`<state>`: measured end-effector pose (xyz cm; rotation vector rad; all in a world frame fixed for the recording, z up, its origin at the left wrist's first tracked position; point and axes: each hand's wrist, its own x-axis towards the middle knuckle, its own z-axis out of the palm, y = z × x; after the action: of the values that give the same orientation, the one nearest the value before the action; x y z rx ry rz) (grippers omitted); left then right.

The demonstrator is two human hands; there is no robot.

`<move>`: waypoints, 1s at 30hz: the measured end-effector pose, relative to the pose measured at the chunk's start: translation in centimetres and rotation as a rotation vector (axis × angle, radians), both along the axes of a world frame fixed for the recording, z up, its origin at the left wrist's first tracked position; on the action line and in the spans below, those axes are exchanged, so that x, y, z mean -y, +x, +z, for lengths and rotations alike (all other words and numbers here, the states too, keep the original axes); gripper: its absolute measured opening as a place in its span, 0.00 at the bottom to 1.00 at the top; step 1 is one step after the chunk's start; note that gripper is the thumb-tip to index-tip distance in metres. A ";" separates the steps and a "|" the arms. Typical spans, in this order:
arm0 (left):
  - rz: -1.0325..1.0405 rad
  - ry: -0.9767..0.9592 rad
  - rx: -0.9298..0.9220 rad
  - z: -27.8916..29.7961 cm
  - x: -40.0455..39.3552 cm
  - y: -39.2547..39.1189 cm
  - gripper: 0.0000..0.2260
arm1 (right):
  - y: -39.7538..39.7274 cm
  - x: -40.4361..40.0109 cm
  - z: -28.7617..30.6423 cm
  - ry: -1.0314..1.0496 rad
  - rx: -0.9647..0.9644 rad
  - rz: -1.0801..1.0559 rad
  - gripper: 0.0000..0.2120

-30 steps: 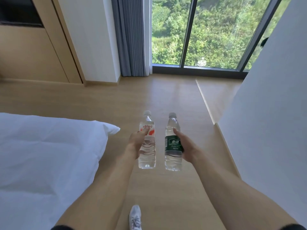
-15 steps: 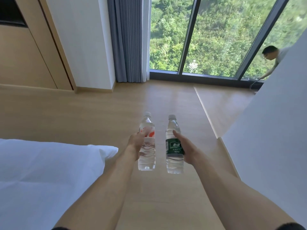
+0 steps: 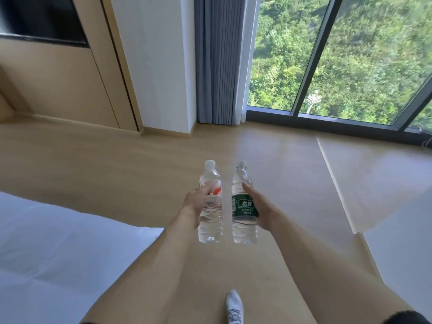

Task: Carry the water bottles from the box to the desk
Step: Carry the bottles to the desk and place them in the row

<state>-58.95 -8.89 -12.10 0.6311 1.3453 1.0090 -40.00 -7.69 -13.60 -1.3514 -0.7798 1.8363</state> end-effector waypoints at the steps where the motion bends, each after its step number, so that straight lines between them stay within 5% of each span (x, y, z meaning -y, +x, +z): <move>1: 0.023 0.005 -0.005 0.1 -1.7 -0.1 0.22 | -0.2 -2.1 0.0 0.004 -0.003 0.022 0.25; 9: 0.188 0.008 -0.052 1.9 -13.4 -0.6 0.19 | -1.1 -17.0 0.6 -0.018 -0.015 0.184 0.30; 18: 0.249 -0.015 -0.026 1.4 -23.1 -1.7 0.31 | -2.7 -28.9 0.1 -0.026 -0.001 0.246 0.34; 30: 0.269 0.006 0.059 -1.2 -42.3 -10.3 0.22 | -11.6 -48.3 -0.1 0.011 0.145 0.295 0.32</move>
<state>-69.28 33.37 -13.30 0.4276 1.4002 1.2383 -51.65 40.57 -13.74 -1.4356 -1.1136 1.9672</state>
